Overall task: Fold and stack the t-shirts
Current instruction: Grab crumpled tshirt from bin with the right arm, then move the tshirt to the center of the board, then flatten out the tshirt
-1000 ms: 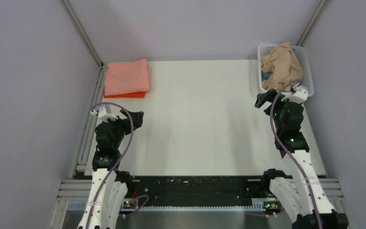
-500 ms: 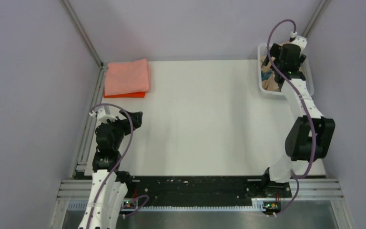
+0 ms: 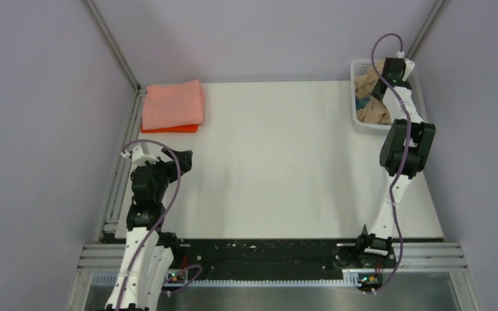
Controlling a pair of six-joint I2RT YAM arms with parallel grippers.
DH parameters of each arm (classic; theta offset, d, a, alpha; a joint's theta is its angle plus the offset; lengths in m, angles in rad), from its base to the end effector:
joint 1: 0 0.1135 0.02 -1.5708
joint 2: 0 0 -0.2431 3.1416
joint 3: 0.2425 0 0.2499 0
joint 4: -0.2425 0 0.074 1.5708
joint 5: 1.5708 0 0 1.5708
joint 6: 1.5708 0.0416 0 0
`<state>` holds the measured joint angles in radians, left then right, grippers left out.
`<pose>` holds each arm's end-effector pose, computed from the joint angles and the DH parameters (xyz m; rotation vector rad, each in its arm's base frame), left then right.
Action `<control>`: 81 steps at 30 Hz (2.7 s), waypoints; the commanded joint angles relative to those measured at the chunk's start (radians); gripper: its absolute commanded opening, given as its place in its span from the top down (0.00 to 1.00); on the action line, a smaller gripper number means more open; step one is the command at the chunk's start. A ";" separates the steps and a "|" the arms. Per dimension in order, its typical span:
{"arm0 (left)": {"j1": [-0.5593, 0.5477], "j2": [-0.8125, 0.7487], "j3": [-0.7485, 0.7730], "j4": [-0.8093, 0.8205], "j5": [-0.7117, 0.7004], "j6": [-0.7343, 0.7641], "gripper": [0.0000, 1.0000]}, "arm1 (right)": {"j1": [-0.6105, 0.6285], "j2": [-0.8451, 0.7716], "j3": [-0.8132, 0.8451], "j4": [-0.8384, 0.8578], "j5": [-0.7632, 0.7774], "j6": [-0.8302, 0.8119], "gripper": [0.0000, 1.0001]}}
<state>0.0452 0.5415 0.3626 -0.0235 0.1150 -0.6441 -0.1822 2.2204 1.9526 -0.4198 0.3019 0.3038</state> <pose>0.1741 0.0031 0.2315 -0.5289 1.7237 -0.5324 0.4941 -0.1036 0.2286 0.6922 2.1259 -0.2745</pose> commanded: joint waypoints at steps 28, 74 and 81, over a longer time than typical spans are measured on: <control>0.003 -0.094 0.011 -0.006 0.046 0.000 0.01 | 0.154 -0.790 -0.032 0.226 -0.692 -0.061 1.00; -0.306 0.596 0.173 -0.398 -0.262 -0.193 0.01 | 0.580 -1.446 -1.381 0.222 -0.050 0.202 0.01; -0.399 0.808 0.247 -0.336 -0.284 -0.214 0.13 | 0.580 -1.469 -1.397 0.219 -0.128 0.201 0.02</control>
<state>-0.3016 1.2480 0.5896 -0.4038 -0.1455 -0.8268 0.3965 0.7609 0.5346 -0.2298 0.2260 0.4820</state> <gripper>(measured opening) 0.908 0.988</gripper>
